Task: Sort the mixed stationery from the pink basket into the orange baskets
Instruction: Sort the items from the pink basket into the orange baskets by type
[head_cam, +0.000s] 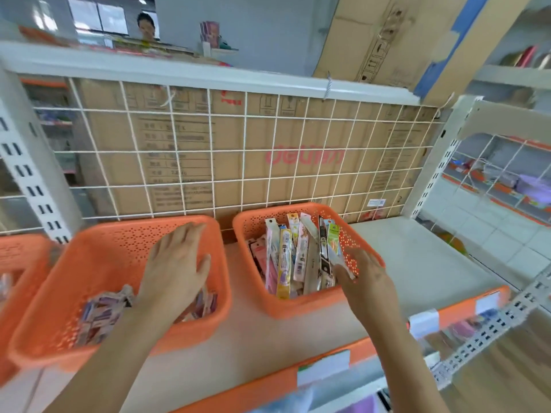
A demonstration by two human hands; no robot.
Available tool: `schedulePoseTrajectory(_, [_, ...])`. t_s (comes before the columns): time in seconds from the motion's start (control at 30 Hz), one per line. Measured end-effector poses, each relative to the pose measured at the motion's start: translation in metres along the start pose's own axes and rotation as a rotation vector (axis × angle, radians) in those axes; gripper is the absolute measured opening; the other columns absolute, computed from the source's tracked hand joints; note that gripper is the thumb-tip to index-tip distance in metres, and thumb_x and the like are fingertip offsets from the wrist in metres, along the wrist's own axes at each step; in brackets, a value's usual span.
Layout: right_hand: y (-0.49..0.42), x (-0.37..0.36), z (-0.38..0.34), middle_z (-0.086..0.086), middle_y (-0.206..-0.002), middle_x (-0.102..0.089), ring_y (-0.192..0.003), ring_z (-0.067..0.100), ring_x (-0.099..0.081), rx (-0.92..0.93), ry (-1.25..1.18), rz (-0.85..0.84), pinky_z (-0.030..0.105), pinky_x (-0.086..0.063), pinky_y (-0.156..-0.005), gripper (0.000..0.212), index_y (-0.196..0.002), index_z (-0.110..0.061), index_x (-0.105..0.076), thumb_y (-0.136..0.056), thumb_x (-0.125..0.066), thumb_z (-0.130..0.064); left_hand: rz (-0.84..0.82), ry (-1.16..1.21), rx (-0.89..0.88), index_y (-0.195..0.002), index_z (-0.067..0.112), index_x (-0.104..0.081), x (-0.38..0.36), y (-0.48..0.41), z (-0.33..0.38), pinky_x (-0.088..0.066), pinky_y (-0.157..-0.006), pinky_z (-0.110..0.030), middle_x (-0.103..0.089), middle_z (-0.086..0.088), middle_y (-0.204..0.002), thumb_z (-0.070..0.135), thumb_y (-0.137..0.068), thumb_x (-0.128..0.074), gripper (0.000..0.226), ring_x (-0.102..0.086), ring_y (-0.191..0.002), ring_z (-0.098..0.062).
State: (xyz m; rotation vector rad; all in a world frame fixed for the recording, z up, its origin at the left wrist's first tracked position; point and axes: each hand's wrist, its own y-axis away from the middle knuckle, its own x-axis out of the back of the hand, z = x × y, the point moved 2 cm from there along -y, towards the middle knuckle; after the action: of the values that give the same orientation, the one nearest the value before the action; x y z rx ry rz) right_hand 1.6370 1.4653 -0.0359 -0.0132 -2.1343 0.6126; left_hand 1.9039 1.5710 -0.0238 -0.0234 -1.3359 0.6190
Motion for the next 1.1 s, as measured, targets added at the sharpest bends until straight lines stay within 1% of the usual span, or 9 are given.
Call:
schedulePoseTrajectory(0.2, [0.074,0.004,-0.054,0.013,-0.113,-0.063,-0.102,0.036,-0.059,-0.006,-0.009,0.025,0.044,-0.046,-0.081,0.034,-0.117,-0.007,-0.059,-0.085,-0.066,-0.016,0.083,-0.004,-0.002,-0.122,0.005,-0.058,0.039,0.069,-0.068,-0.045,-0.084,-0.053,-0.06,-0.017,-0.119,0.014,-0.076,-0.071,0.049,-0.058,-0.103,-0.042])
schedulePoseTrajectory(0.27, [0.101,0.001,-0.073,0.014,-0.108,-0.064,-0.098,0.036,-0.061,0.011,-0.02,0.026,0.045,-0.049,-0.079,0.034,-0.115,-0.007,-0.06,-0.084,-0.067,-0.015,0.096,-0.031,0.012,-0.122,0.008,-0.058,0.055,0.095,-0.093,-0.041,-0.091,-0.053,-0.059,-0.014,-0.121,0.018,-0.08,-0.064,0.044,-0.056,-0.108,-0.041])
schedulePoseTrajectory(0.33, [0.127,-0.004,-0.094,0.014,-0.105,-0.065,-0.095,0.037,-0.061,0.034,-0.048,0.023,0.044,-0.049,-0.077,0.034,-0.115,-0.006,-0.06,-0.083,-0.068,-0.014,0.118,-0.047,0.026,-0.122,0.009,-0.058,0.07,0.122,-0.121,-0.037,-0.096,-0.056,-0.059,-0.013,-0.121,0.017,-0.081,-0.064,0.042,-0.054,-0.112,-0.042])
schedulePoseTrajectory(0.43, [0.16,-0.014,-0.129,0.013,-0.11,-0.062,-0.1,0.035,-0.059,0.042,-0.065,-0.033,0.043,-0.047,-0.079,0.035,-0.118,-0.007,-0.058,-0.086,-0.065,-0.019,0.114,-0.051,0.098,-0.118,0.004,-0.059,0.096,0.164,-0.164,-0.041,-0.092,-0.057,-0.059,-0.018,-0.12,0.01,-0.074,-0.074,0.047,-0.056,-0.109,-0.044])
schedulePoseTrajectory(0.53, [0.185,-0.025,-0.166,0.01,-0.116,-0.061,-0.105,0.034,-0.057,0.065,-0.103,-0.093,0.043,-0.046,-0.082,0.034,-0.119,-0.009,-0.058,-0.087,-0.063,-0.02,0.083,-0.074,0.203,-0.123,0.004,-0.056,0.121,0.201,-0.206,-0.037,-0.095,-0.054,-0.055,-0.017,-0.126,0.012,-0.078,-0.07,0.048,-0.051,-0.114,-0.043])
schedulePoseTrajectory(0.73, [0.207,-0.052,-0.241,0.008,-0.119,-0.06,-0.108,0.031,-0.056,0.212,-0.154,-0.197,0.039,-0.042,-0.084,0.035,-0.122,-0.011,-0.056,-0.089,-0.061,-0.02,0.163,-0.107,0.359,-0.126,0.003,-0.053,0.167,0.262,-0.282,-0.043,-0.081,-0.052,-0.059,-0.02,-0.116,0.011,-0.079,-0.069,0.05,-0.056,-0.1,-0.044])
schedulePoseTrajectory(0.9, [0.217,-0.084,-0.315,0.013,-0.121,-0.059,-0.108,0.033,-0.056,0.376,-0.23,-0.269,0.04,-0.044,-0.084,0.037,-0.123,-0.011,-0.057,-0.087,-0.062,-0.015,0.225,-0.187,0.46,-0.117,-0.003,-0.058,0.191,0.312,-0.34,-0.049,-0.07,-0.054,-0.062,-0.024,-0.107,0.005,-0.069,-0.077,0.052,-0.06,-0.089,-0.046])
schedulePoseTrajectory(1.0, [0.221,-0.11,-0.361,0.013,-0.114,-0.061,-0.101,0.033,-0.058,0.45,-0.242,-0.326,0.036,-0.042,-0.079,0.035,-0.122,-0.009,-0.057,-0.088,-0.062,-0.018,0.289,-0.217,0.517,-0.115,-0.002,-0.06,0.208,0.333,-0.374,-0.05,-0.068,-0.055,-0.063,-0.023,-0.107,0.015,-0.075,-0.065,0.044,-0.062,-0.085,-0.046])
schedulePoseTrajectory(1.1, [0.223,-0.133,-0.405,0.011,-0.117,-0.06,-0.099,0.032,-0.059,0.508,-0.268,-0.368,0.035,-0.041,-0.08,0.035,-0.123,-0.011,-0.056,-0.09,-0.06,-0.021,0.319,-0.232,0.568,-0.116,-0.002,-0.059,0.225,0.346,-0.405,-0.05,-0.067,-0.056,-0.063,-0.023,-0.107,0.022,-0.073,-0.055,0.049,-0.062,-0.083,-0.046])
